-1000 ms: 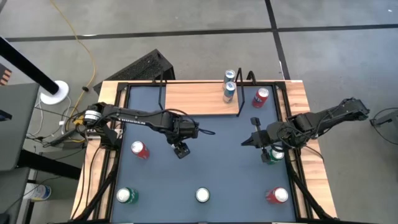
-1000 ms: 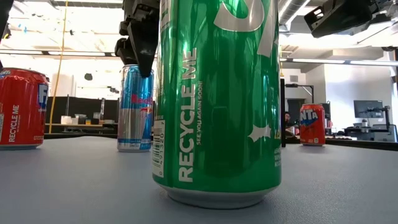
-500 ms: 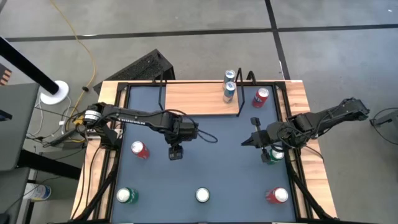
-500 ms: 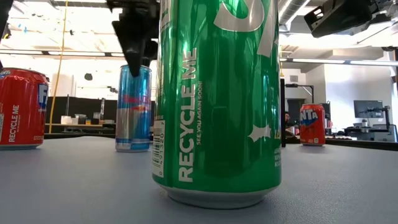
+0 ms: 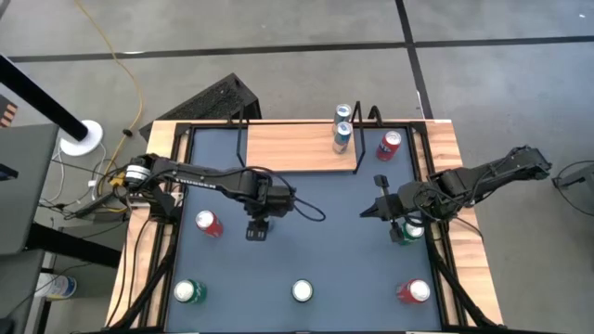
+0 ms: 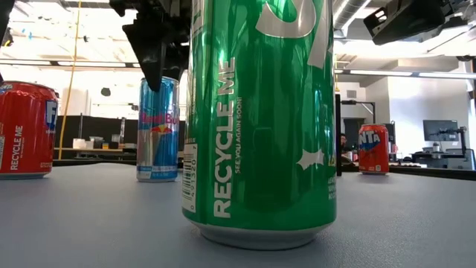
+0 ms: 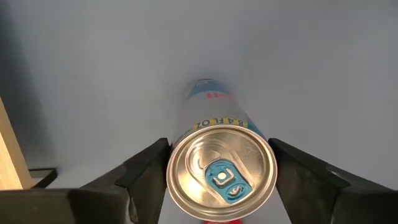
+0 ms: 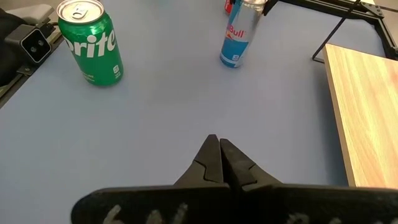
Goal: Place canned beverage on shelf
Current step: Put the blue soda can on the shelf aligned with the other blue soda can
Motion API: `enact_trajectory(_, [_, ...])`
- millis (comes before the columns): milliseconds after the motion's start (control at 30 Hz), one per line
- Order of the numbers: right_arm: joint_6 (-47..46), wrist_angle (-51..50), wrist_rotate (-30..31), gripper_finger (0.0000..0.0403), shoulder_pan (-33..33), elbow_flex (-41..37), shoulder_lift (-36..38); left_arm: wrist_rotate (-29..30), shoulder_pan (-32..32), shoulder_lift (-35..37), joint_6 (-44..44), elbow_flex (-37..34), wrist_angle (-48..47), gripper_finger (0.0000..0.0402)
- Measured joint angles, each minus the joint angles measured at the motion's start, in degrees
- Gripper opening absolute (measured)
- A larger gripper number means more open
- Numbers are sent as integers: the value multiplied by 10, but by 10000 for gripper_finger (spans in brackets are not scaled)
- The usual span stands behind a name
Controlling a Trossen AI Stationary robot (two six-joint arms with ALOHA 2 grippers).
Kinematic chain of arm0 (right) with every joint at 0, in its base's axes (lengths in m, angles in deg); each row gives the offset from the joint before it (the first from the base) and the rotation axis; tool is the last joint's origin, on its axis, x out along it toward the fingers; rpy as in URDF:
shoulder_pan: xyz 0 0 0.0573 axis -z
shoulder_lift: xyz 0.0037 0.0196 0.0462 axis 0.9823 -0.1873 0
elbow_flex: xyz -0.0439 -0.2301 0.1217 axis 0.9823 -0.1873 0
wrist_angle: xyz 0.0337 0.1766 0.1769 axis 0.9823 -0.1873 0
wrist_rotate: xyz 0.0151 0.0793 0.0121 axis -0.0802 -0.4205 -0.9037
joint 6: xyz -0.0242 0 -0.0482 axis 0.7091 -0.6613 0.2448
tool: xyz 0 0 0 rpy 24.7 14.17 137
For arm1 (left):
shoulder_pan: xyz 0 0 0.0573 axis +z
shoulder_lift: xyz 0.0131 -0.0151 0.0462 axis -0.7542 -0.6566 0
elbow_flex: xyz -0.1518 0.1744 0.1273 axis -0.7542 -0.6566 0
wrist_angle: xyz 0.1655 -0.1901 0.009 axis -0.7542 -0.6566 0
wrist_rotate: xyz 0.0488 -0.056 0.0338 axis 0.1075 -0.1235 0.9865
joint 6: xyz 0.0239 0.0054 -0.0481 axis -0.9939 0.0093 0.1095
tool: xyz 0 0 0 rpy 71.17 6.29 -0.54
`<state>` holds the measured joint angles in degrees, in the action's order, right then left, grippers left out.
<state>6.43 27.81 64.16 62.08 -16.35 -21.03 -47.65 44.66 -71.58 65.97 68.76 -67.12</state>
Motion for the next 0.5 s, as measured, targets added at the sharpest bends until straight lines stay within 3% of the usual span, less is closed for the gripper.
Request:
enact_trajectory(233, [0,0,0,0,0,0,0,24,1,-1,51,0,2,297])
enact_trajectory(500, [0,0,0,0,0,0,0,-29,12,-1,107,0,-1,320])
